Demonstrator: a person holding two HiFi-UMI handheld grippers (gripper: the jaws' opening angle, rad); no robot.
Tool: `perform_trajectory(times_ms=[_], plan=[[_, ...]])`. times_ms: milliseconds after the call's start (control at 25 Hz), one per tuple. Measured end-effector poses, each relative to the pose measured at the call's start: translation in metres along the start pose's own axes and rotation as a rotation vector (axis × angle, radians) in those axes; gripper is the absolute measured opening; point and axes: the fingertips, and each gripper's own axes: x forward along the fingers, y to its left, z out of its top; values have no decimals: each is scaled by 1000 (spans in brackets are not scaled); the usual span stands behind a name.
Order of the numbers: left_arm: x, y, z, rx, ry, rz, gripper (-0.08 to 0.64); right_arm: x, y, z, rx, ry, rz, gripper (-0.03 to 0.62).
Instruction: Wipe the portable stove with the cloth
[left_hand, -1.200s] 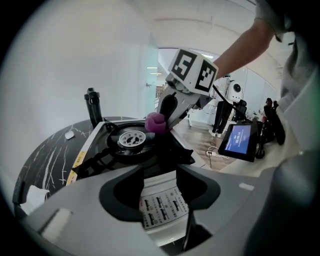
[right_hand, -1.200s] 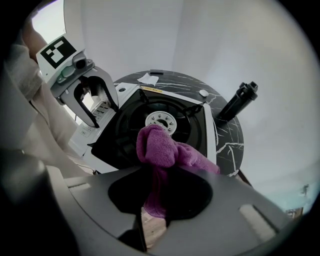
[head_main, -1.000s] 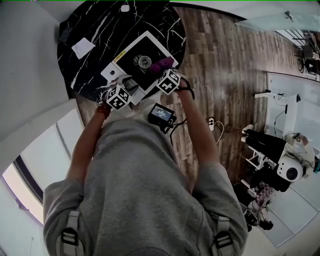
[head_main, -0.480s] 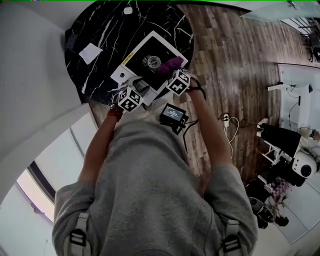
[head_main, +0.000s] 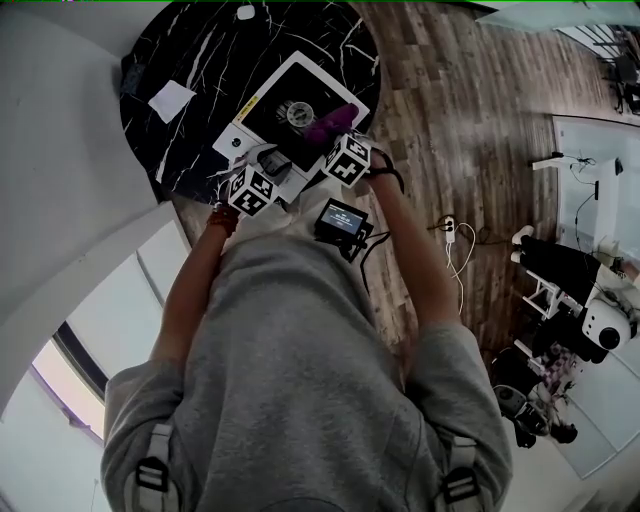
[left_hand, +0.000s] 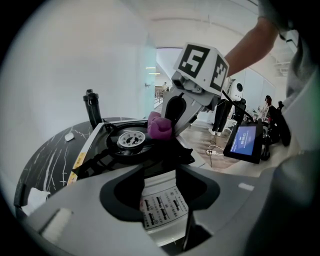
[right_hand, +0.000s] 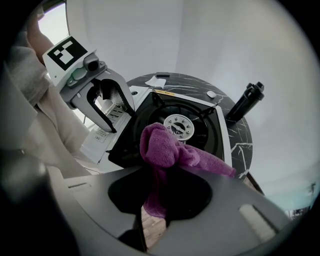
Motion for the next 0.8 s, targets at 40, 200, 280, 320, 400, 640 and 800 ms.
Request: perform_trajectory(times_ms=[40, 200, 280, 320, 400, 640, 800], plan=[[0, 0, 0, -2, -1, -2, 195, 0, 2, 0, -1, -2, 4, 94], [0, -1, 0, -7, -5, -7, 193, 0, 13, 4, -6, -12, 23, 94], [1, -3, -1, -7, -4, -8, 195, 0, 16, 4, -11, -11, 20, 92], [0, -3, -1, -6, -2, -8, 195, 1, 16, 4, -11, -10, 20, 92], [-1, 0, -2, -2, 3, -8, 195, 3, 17, 7, -8, -12, 27, 92], [0, -3, -1, -1, 5, -13, 195, 0, 20, 5, -10, -5, 42, 94], [0, 0, 0, -2, 3, -13, 193, -1, 20, 9, -10, -14, 38, 94]])
